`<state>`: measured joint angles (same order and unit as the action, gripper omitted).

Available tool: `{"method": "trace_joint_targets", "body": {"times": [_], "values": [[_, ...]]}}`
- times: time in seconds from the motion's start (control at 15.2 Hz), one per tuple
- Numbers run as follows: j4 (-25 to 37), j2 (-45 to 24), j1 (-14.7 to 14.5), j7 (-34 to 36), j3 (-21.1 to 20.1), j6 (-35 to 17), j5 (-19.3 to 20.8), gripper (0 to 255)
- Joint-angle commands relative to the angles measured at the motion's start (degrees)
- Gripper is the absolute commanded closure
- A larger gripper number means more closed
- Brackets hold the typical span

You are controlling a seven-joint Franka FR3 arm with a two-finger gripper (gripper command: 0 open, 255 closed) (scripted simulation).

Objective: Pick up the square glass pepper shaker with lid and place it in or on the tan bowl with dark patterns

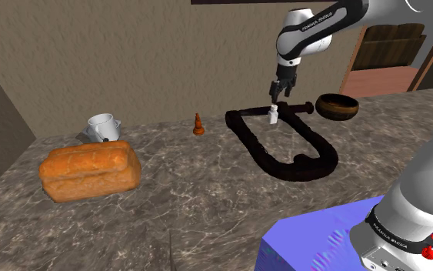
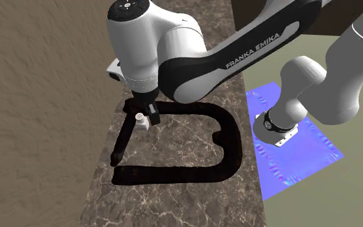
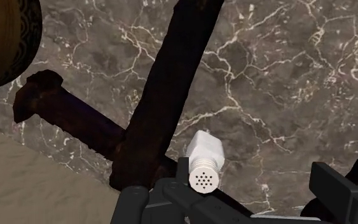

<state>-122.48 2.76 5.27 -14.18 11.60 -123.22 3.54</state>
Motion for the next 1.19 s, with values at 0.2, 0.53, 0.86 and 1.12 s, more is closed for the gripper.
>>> {"method": "trace_joint_targets", "body": {"times": [0.2,0.53,0.86,1.12], "values": [[5.84,-9.43,1.3,-3.71,1.15,-4.0,-3.28,0],[4.48,-11.56,1.49,-4.12,1.1,-7.46,-3.88,0],[4.11,-12.29,1.55,-4.26,1.07,-8.53,-4.09,0],[4.12,-12.29,1.55,-4.26,1.07,-8.52,-4.09,0]]}}
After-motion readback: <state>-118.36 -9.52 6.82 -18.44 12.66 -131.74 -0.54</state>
